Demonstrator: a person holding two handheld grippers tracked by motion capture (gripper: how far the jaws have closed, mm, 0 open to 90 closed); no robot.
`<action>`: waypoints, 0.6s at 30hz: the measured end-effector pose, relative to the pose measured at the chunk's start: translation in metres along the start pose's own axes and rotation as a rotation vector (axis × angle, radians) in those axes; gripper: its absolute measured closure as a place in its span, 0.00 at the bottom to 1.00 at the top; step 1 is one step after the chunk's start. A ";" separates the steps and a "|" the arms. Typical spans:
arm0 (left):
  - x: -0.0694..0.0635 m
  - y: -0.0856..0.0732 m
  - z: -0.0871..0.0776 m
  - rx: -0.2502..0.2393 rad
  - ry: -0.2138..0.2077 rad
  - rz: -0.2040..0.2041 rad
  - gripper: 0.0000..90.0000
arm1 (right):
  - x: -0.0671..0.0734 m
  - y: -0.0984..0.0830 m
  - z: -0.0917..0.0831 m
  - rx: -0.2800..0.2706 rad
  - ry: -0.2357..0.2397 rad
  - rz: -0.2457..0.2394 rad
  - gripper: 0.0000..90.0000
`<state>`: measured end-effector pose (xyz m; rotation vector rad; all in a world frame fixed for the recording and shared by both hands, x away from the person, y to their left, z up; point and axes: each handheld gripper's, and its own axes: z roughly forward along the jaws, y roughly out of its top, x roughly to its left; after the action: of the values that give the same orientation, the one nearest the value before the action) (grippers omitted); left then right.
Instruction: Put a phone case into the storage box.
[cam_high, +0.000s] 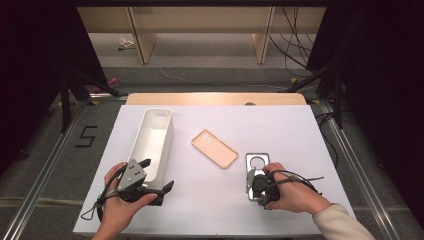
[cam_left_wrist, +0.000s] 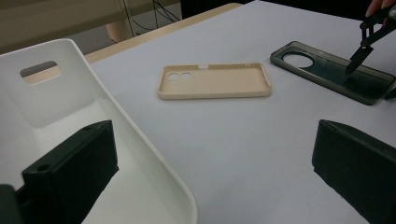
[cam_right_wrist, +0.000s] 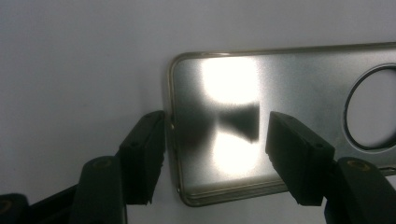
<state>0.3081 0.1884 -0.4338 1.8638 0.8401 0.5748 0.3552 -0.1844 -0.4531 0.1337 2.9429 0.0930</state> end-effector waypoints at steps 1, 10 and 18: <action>0.000 0.000 0.000 0.001 0.000 0.003 0.00 | 0.000 0.000 0.000 0.000 0.000 0.000 0.43; 0.000 0.000 0.000 -0.001 -0.001 0.000 0.00 | 0.000 0.002 0.000 0.013 0.016 -0.013 0.50; 0.000 0.000 0.000 -0.002 0.000 0.002 0.00 | -0.001 0.001 -0.001 0.007 0.050 -0.024 0.60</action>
<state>0.3080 0.1884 -0.4336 1.8629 0.8375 0.5771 0.3560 -0.1837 -0.4519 0.0986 2.9944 0.0842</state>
